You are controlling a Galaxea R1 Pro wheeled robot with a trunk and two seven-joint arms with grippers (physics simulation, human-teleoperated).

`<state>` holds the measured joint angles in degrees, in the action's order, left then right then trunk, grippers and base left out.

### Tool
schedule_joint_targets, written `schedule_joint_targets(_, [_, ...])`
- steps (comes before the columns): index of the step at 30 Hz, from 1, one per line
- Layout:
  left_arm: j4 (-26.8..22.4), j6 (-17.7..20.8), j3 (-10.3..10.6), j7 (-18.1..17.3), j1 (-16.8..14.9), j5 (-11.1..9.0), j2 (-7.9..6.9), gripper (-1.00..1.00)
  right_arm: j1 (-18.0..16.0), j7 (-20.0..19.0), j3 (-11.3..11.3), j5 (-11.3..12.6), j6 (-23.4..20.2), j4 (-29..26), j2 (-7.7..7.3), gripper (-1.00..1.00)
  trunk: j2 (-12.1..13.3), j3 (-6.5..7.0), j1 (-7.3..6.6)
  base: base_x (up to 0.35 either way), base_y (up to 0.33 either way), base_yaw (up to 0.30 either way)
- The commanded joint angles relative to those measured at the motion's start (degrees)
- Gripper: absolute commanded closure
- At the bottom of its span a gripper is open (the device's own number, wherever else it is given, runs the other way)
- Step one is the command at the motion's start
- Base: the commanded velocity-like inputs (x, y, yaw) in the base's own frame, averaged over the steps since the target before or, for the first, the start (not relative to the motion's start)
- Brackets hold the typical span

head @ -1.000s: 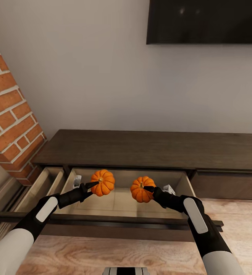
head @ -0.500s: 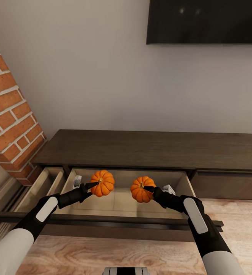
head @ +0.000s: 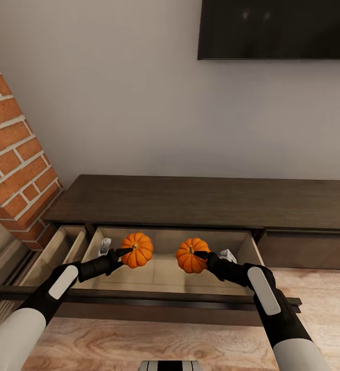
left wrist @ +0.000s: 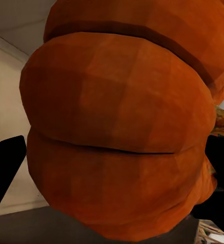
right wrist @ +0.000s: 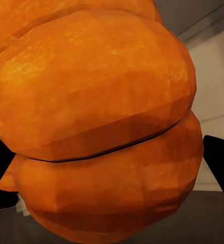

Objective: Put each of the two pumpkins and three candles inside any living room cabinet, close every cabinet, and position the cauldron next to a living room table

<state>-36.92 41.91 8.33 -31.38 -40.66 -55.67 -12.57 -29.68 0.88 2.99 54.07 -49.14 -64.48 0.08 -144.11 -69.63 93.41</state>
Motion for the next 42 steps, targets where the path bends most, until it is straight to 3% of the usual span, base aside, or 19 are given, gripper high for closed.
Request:
schedule_joint_targets(1, [0.00, 0.19, 0.19, 0.29, -0.04, -0.38, -0.04, 1.00, -0.03, 0.09, 0.08, 0.23, -0.26, -0.03, 0.01, 1.00, -0.02, -0.04, -0.01, 0.000, 0.000, 0.000])
schedule_joint_targets(15, [0.00, 0.30, 0.19, 6.08, -0.04, -0.40, 0.00, 1.00, -0.03, 0.09, 0.09, 0.20, -0.27, -0.03, 0.01, 1.00, -0.02, -0.04, -0.01, 0.000, 0.000, 0.000])
schedule_joint_targets(35, [-0.02, 0.37, 0.13, 11.94, -0.08, -0.40, 0.09, 1.00, -0.03, 0.09, 0.00, 0.16, -0.33, -0.03, 0.01, 1.00, -0.02, -0.04, -0.01, 0.000, 0.000, 0.000])
schedule_joint_targets(42, [0.00, 0.37, 0.13, 12.49, -0.12, -0.40, 0.09, 1.00, -0.03, 0.09, 0.00, 0.17, -0.34, -0.03, 0.01, 1.00, -0.02, -0.04, -0.01, 0.000, 0.000, 0.000])
